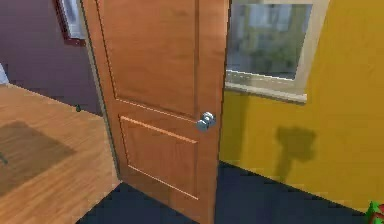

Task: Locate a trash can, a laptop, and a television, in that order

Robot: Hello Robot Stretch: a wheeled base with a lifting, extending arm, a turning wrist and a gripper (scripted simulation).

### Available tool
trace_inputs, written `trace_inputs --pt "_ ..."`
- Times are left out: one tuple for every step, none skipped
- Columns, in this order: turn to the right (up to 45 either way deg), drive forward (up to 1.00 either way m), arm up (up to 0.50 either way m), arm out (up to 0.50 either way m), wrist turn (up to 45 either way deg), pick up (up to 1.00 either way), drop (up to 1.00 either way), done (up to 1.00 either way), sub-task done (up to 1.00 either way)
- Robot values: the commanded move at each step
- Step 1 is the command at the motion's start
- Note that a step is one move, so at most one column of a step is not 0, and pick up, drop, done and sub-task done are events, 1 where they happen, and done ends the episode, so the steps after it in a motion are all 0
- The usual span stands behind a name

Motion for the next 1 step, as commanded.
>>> trace_inputs --pt "-45.0 0.0 0.0 0.0 0.0 0.0 0.0 0.0 0.0"
